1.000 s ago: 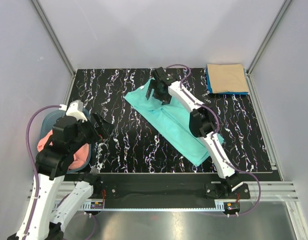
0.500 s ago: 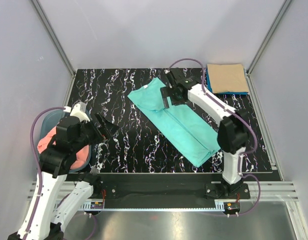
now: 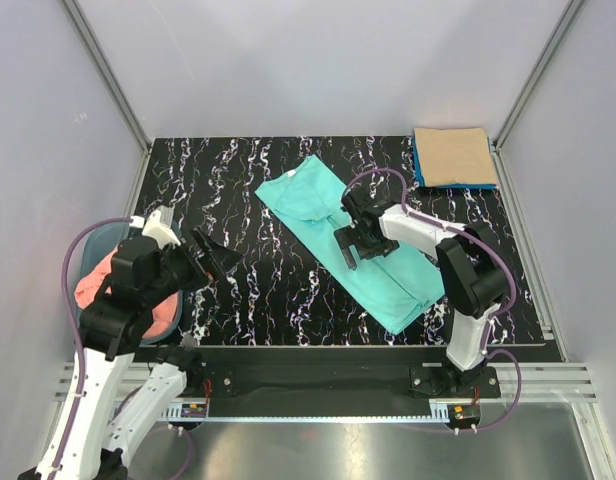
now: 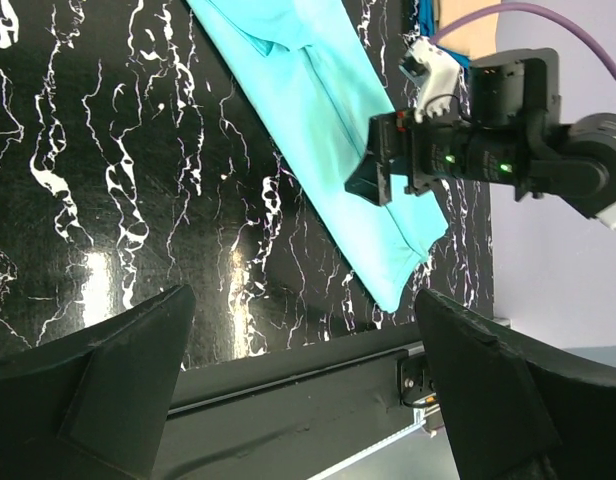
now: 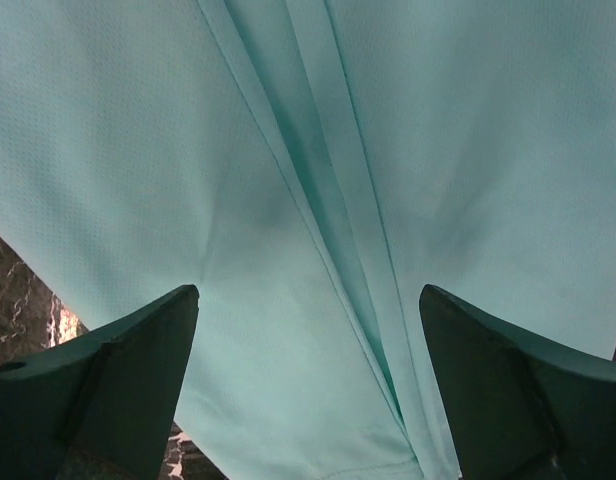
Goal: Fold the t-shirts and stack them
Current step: Fold the tshirt
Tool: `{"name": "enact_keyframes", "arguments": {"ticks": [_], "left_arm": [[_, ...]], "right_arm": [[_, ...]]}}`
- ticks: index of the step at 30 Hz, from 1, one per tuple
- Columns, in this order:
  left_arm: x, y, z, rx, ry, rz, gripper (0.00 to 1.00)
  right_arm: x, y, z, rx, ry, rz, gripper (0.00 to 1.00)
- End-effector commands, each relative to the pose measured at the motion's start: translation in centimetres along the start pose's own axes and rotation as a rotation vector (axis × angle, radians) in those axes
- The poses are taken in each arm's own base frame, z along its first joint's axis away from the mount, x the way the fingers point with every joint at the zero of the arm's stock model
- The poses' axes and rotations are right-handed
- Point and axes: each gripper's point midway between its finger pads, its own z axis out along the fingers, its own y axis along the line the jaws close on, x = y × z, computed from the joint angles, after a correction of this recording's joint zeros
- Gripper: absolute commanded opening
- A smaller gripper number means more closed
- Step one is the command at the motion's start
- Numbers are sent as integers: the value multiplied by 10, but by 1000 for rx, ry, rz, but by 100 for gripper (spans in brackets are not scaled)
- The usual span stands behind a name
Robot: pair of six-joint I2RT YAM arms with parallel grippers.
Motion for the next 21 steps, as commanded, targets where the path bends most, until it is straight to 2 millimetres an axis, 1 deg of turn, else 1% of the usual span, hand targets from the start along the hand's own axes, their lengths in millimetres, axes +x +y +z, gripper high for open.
{"name": "enact_keyframes", "arguments": {"ticks": [1, 3, 5, 6, 7, 8, 11, 12, 13, 14, 15, 16, 17, 18, 19, 20, 21], "left_arm": [[-1, -11, -5, 54, -8, 14, 99], [0, -10, -8, 50, -6, 23, 99], [-1, -9, -10, 47, -11, 34, 99], [0, -8, -12, 38, -7, 38, 99], [-1, -7, -12, 32, -9, 51, 99], [-1, -7, -14, 27, -9, 58, 99], [-2, -4, -16, 8, -6, 86, 99], [-2, -3, -16, 1, -2, 92, 99], [-3, 0, -16, -12, -5, 101, 99], [-2, 2, -16, -23, 2, 102, 99], [-2, 3, -16, -30, 2, 106, 99], [-2, 6, -15, -43, 4, 105, 99], [0, 7, -15, -47, 11, 104, 99], [0, 7, -14, -50, 15, 103, 99], [0, 7, -14, -51, 16, 101, 99], [0, 7, -15, -52, 17, 101, 99], [0, 7, -16, -54, 18, 97, 99]], "right_arm": [[-18, 5, 13, -5, -60, -42, 100], [-13, 12, 23, -44, -34, -52, 100], [-13, 21, 29, -84, -30, -51, 100], [-7, 28, 33, -124, -19, -49, 100], [-11, 31, 36, -134, -40, -46, 100], [-9, 39, 36, -182, -34, -31, 100], [-3, 45, 46, -189, 9, 21, 100], [-7, 49, 52, -175, 21, 71, 100], [-6, 50, 55, -156, 40, 101, 100], [-15, 50, 61, -100, 39, 180, 100], [-19, 55, 63, -72, 43, 226, 100], [-15, 55, 64, -36, 83, 282, 100], [-34, 66, 61, -38, 66, 428, 100], [-31, 74, 71, -27, 104, 487, 100], [-28, 80, 71, -15, 144, 554, 100], [-34, 99, 72, -64, 177, 687, 100], [-40, 113, 76, -100, 197, 748, 100]]}}
